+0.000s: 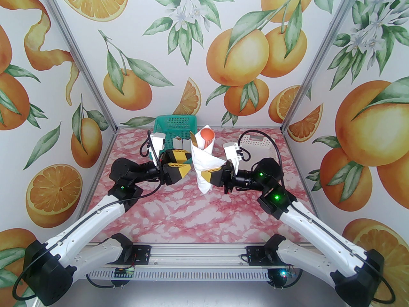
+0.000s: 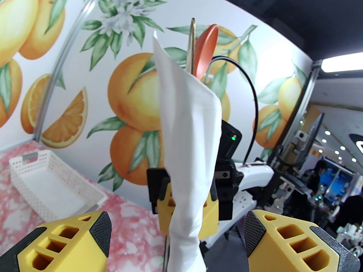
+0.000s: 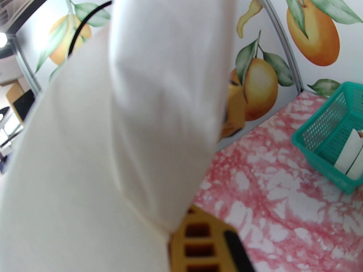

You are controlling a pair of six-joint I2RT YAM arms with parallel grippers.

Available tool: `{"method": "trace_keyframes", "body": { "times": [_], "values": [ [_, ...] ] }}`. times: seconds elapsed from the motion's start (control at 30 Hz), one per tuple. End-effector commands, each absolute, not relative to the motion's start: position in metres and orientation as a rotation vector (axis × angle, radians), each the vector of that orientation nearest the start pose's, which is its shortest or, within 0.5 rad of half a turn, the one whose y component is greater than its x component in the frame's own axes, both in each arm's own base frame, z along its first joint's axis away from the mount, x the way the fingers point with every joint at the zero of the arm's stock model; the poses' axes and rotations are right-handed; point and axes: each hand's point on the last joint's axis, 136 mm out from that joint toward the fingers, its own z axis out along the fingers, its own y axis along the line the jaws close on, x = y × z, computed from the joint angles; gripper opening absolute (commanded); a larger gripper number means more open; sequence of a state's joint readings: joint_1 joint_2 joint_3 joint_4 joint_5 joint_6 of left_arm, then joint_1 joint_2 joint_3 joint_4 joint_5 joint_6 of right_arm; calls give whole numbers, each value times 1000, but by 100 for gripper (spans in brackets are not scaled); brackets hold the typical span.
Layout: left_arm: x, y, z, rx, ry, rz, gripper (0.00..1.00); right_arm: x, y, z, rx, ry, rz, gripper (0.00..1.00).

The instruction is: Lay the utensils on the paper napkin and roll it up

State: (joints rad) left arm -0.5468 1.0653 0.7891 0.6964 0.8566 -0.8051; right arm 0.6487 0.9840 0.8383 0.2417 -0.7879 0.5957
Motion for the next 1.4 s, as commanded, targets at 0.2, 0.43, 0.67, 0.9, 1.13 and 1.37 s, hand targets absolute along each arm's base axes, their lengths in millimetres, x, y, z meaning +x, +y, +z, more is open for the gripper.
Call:
{"method": "trace_keyframes", "body": {
  "times": [0.2,0.43,0.67,0.9,1.13,1.37],
  "values": [
    [196,-280,426,753,1254,-1616,67,168,298,400,-822,1452,1592,0],
    [195,-284,424,769,1255,-1631,59,164,299,401,-832,1441,1607,0],
    [190,-289,424,805,1245,-1645,58,163,301,402,-842,1441,1616,0],
    [187,-294,425,829,1238,-1656,57,160,303,400,-861,1448,1630,0],
    [185,-297,424,845,1238,-1666,55,157,306,400,-878,1452,1641,0],
    [182,-302,425,871,1228,-1680,45,154,315,395,-914,1468,1672,0]
  ]
}}
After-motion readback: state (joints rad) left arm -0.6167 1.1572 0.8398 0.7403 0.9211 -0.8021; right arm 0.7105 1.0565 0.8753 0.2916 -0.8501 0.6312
